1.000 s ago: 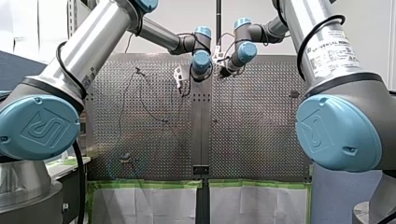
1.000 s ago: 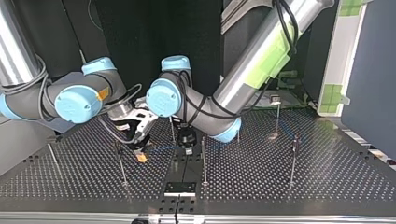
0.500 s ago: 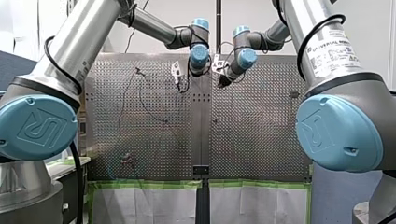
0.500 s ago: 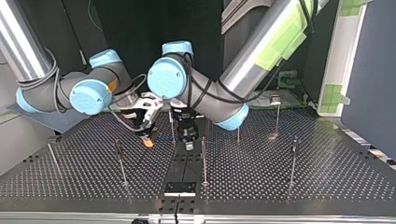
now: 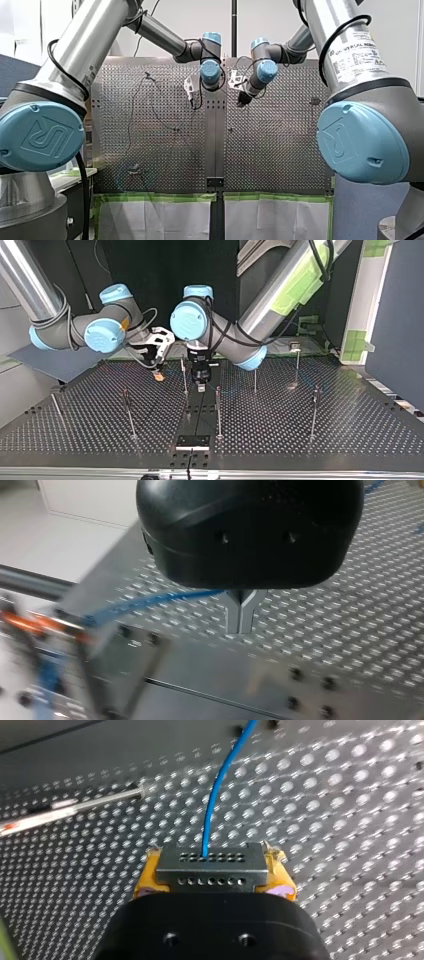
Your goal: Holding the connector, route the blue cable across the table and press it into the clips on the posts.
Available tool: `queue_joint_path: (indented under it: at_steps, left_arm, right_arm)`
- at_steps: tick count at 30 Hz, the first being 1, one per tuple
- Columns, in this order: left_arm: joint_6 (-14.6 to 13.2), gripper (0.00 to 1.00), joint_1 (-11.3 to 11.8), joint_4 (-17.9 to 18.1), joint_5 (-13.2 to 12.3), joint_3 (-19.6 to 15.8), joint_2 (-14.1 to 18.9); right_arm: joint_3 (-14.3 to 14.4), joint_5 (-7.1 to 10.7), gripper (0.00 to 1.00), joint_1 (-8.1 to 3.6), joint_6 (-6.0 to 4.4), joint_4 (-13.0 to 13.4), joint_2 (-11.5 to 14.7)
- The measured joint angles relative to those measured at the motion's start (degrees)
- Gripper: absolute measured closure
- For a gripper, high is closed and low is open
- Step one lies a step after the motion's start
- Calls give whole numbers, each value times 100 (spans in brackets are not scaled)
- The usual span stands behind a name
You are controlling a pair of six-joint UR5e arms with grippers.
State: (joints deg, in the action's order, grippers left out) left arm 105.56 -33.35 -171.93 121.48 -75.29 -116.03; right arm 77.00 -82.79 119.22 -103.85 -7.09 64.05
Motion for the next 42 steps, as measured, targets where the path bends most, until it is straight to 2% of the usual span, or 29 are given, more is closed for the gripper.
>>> queue_joint_path:
  at_steps: [9,14,24,28,37,42]
  left_arm:
    - [26,100,105,413,-66,-416,-284]
    - [-29,100,119,706,-310,-705,-301]
    - [-73,100,86,1206,-734,-1206,-312]
    - [-78,100,109,1406,-787,-1405,-370]
    - [-12,100,107,1860,-834,-1864,-784]
    - [25,100,113,2108,-801,-2108,-899]
  right_arm:
    - [416,-42,100,-22,55,20,40]
    - [574,-63,100,-5,93,24,47]
    - [885,-118,100,-67,123,52,171]
    - [977,-130,100,-99,108,115,181]
    - [1159,-142,100,-90,144,173,176]
    - [1338,-168,100,-65,152,369,174]
